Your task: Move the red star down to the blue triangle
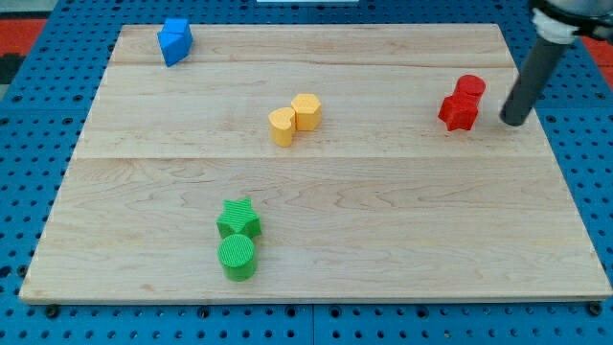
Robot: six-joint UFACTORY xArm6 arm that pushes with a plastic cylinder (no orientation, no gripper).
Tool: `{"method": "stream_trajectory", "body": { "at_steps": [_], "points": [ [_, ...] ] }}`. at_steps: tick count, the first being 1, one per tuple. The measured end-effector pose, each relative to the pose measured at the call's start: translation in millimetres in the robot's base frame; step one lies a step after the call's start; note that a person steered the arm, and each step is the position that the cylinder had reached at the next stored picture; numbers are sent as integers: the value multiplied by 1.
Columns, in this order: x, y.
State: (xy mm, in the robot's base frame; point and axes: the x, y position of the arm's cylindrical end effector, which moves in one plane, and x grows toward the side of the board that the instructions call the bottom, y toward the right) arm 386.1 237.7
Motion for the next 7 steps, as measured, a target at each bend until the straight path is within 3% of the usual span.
{"method": "stream_trajectory", "body": {
  "at_steps": [1,2,3,4,7],
  "points": [
    [-41,-64],
    [-45,-155],
    [-47,-87],
    [-14,-110],
    [-57,-302]
  ]
}}
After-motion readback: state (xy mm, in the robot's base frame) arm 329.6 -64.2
